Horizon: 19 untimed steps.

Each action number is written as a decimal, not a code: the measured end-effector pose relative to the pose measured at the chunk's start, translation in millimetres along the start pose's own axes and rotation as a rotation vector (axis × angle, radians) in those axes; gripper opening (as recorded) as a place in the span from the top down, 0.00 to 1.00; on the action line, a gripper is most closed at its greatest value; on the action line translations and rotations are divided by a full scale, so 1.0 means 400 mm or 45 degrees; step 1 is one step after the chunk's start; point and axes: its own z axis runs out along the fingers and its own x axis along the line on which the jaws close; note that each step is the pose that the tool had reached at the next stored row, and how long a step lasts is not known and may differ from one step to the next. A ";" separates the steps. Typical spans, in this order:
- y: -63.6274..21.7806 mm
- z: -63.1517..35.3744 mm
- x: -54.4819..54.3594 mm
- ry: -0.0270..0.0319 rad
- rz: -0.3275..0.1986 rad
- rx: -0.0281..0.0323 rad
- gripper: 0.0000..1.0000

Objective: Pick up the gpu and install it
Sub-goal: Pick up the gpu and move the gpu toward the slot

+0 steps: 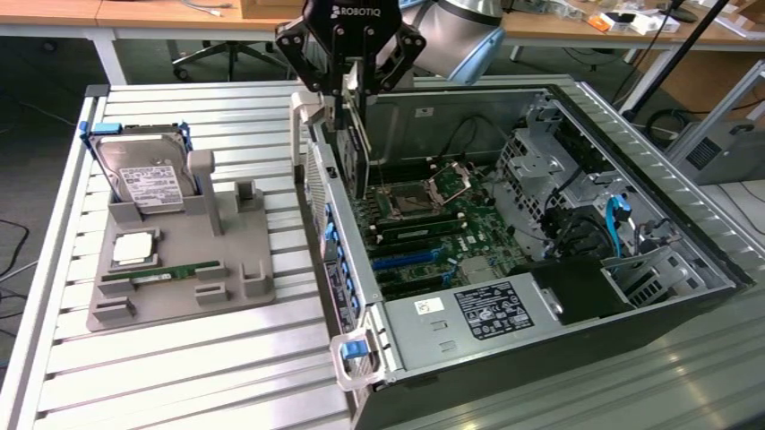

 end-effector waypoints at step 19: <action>0.001 0.019 -0.024 -0.0002 0.000 0.0009 0.73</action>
